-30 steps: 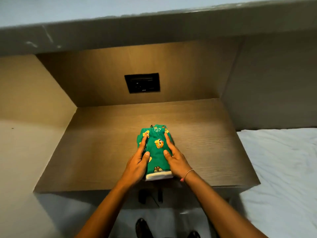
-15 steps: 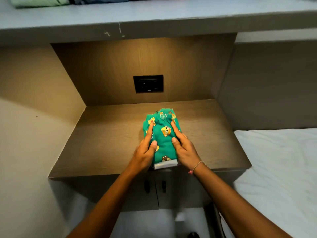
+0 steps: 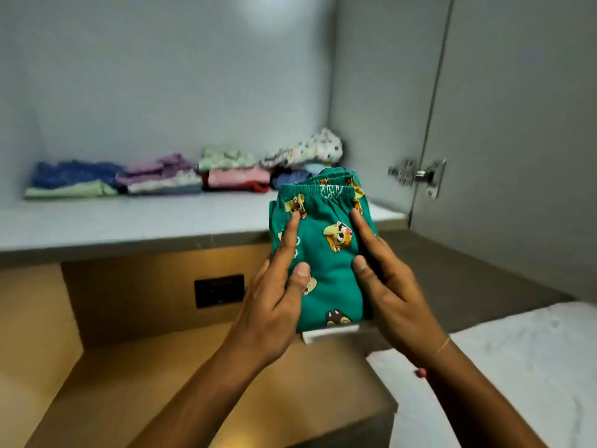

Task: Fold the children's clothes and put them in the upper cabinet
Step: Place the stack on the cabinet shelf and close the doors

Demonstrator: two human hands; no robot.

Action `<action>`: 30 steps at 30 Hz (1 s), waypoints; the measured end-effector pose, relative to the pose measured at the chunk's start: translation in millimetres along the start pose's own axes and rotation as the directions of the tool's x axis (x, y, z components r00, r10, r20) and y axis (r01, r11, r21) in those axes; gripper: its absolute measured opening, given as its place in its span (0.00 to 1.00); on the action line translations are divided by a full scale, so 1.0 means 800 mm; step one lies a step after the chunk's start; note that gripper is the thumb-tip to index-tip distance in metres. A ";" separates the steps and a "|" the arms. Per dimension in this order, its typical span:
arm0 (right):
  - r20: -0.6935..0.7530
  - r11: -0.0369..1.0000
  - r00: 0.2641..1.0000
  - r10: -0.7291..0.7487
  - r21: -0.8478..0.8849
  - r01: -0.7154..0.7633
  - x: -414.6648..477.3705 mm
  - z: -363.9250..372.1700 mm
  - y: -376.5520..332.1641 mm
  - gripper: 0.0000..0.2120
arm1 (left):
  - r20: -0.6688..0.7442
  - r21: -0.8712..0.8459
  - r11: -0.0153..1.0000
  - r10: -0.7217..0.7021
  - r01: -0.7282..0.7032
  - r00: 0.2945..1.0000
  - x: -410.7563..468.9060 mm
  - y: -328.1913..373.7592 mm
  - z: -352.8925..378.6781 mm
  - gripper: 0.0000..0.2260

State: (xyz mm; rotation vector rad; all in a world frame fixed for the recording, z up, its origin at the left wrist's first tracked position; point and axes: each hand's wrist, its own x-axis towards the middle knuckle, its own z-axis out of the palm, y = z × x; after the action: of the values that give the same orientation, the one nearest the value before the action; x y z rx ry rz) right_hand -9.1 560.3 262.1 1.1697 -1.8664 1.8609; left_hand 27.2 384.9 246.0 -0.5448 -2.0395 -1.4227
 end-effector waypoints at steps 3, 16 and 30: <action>-0.009 0.998 0.998 -0.060 -0.006 0.060 0.058 -0.022 -0.030 0.24 | -0.006 -0.062 0.996 0.059 -0.060 0.998 0.064 0.031 -0.004 0.25; -0.189 0.884 0.901 0.390 -0.198 -0.424 0.304 -0.086 0.086 0.21 | 0.060 0.386 0.860 -0.385 0.334 0.921 0.316 -0.062 0.011 0.25; 0.164 0.325 0.873 0.460 -0.946 0.007 0.320 -0.066 0.114 0.23 | 0.047 0.911 0.335 -0.667 0.243 0.744 0.285 -0.116 -0.088 0.31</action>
State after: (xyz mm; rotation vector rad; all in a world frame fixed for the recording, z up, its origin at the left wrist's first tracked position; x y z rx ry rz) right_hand -254.1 505.9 378.0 0.8396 -2.8040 0.2283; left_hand -184.3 286.6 351.2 0.2881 -3.0833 -0.2487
